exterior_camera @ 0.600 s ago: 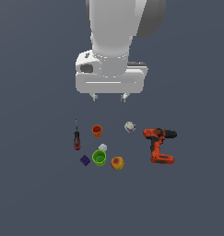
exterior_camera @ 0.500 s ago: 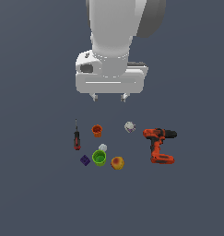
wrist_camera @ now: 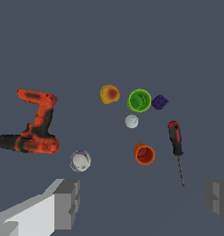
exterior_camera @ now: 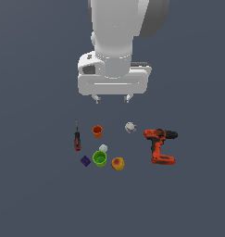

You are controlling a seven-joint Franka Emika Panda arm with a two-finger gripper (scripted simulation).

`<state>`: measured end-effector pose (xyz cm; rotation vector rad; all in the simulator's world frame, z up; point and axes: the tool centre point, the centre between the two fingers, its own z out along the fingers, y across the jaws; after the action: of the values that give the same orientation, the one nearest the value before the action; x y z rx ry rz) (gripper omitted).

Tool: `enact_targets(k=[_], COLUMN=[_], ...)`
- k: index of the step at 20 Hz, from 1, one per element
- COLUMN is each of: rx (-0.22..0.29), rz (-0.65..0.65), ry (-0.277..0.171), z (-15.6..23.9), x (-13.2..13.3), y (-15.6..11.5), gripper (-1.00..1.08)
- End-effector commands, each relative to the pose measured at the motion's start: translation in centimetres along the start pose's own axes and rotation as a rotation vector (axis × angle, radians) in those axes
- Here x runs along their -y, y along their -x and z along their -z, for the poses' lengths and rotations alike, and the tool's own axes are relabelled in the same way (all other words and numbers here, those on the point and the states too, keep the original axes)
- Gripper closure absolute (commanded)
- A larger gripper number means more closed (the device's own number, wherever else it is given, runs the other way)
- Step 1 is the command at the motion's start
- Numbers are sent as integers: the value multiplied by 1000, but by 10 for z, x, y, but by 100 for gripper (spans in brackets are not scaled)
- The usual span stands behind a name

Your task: Pick up a designated object from a clutter of objects.

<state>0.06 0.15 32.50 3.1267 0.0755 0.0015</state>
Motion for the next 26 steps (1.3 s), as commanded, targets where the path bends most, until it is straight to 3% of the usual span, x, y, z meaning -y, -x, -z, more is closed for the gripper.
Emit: enact_targets(k=[1,13,26], rx=[0,1,7], rz=[-2,-131,-452], ry=[0,-10,-24], z=[0,-23,-85], x=[0,3,11], y=[0,-20,-62], gripper=[-92,-92,-92])
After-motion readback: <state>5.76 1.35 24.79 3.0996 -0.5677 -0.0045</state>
